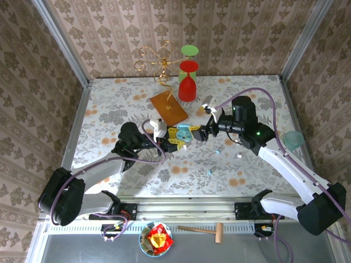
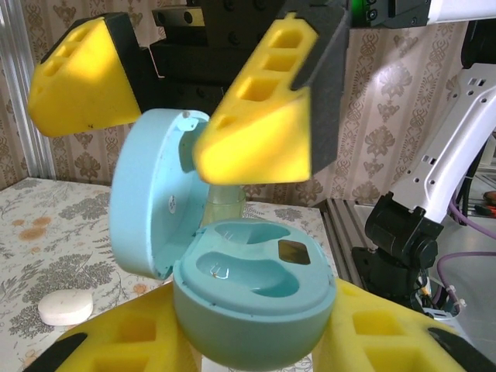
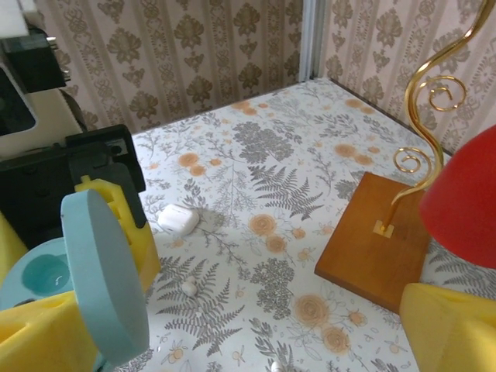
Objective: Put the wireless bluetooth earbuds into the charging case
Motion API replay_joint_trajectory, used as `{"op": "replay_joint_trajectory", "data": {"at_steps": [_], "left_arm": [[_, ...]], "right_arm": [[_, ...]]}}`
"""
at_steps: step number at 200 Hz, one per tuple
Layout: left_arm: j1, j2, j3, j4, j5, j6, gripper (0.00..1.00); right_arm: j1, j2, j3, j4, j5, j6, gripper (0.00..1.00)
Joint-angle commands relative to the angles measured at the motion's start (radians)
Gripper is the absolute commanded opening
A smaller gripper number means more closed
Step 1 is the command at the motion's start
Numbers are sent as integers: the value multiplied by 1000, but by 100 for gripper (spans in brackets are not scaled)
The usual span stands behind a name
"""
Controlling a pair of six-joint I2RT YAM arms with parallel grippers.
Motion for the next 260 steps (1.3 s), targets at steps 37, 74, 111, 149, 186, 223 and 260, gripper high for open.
{"op": "replay_joint_trajectory", "data": {"at_steps": [37,74,111,149,186,223,260], "left_arm": [[102,11,37,80,-1,26,28],[146,-12,37,75,-8,31,27],[155,-15,43,88,-18,36,27],[156,-5,48,101,-10,31,27],[156,3,49,99,-6,31,27],[156,3,47,94,-7,37,27],[157,12,41,92,-10,50,27]], "right_arm": [[-9,-177,-134,206,28,110,100],[-28,-244,-184,125,391,288,100],[-94,-261,-280,9,501,527,100],[-95,-179,-340,-128,603,730,96],[-64,-48,-376,-191,554,886,82],[9,63,-396,-216,525,979,68],[7,175,-374,-184,506,952,65]]}}
